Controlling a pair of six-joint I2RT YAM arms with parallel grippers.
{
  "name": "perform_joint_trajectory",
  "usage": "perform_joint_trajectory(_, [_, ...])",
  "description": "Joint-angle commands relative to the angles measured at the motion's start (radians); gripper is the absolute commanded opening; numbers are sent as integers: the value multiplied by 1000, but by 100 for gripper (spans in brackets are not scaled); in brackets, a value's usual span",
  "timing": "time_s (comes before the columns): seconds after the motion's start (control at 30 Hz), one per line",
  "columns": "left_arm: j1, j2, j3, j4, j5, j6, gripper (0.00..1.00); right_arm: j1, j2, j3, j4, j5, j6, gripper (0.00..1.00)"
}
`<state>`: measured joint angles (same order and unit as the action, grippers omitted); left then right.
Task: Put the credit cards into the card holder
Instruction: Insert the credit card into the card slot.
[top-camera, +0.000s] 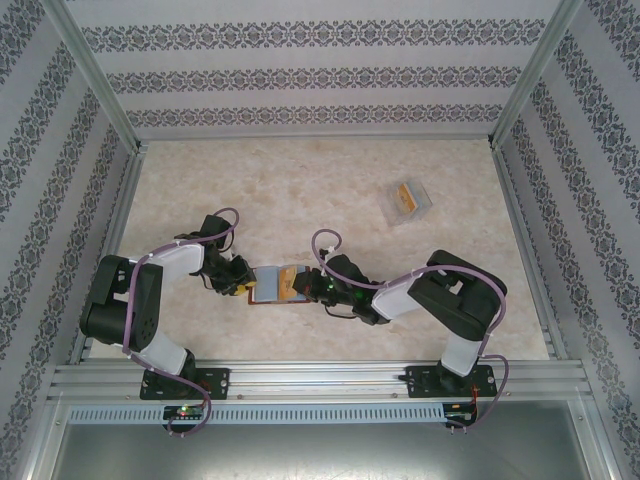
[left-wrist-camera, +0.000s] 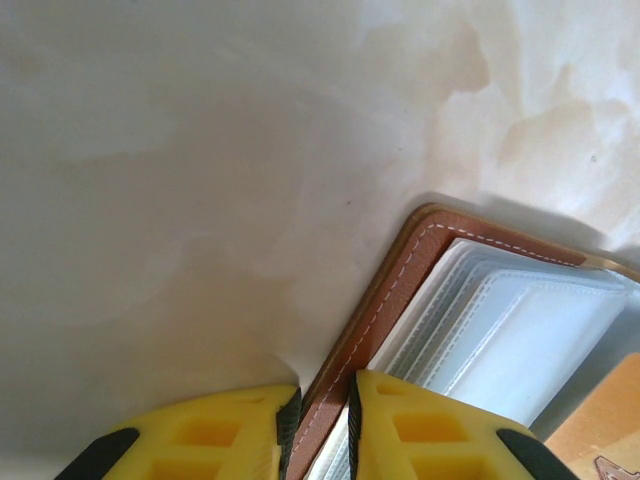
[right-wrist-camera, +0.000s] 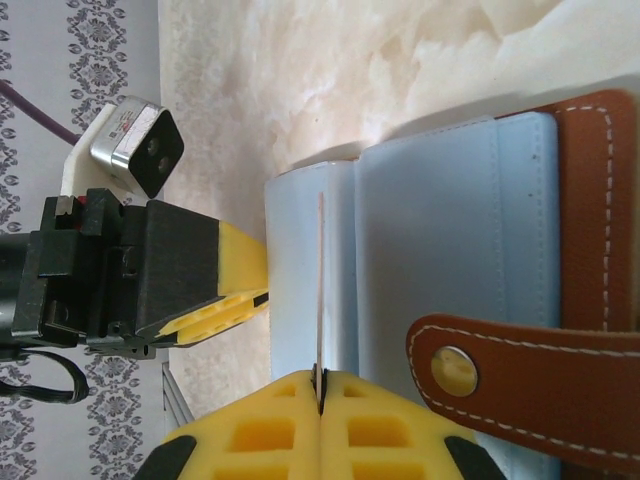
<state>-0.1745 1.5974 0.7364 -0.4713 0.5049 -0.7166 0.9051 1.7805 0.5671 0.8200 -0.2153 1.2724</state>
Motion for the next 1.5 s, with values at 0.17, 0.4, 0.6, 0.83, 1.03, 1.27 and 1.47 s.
perform_joint_trajectory(0.17, [-44,162,-89,207,-60,-7,24,-3,40,15,57,-11,-19,0])
perform_joint_trajectory(0.4, [-44,168,-89,214,-54,-8,24,-3,96,58,67,-28,-34,0])
perform_joint_trajectory(0.6, [-45,168,-91,213,-55,-9,24,-2,92,60,83,-32,-40,0])
perform_joint_trajectory(0.83, [-44,168,-94,217,-57,-9,24,-9,35,45,62,-20,-60,0])
perform_joint_trajectory(1.03, [-46,173,-91,219,-56,-12,24,-9,63,43,92,-36,-44,0])
perform_joint_trajectory(1.27, [-44,171,-93,220,-59,-16,24,-12,32,36,70,-27,-62,0])
perform_joint_trajectory(1.47, [-44,171,-87,215,-58,-15,24,-24,74,64,96,-83,-45,0])
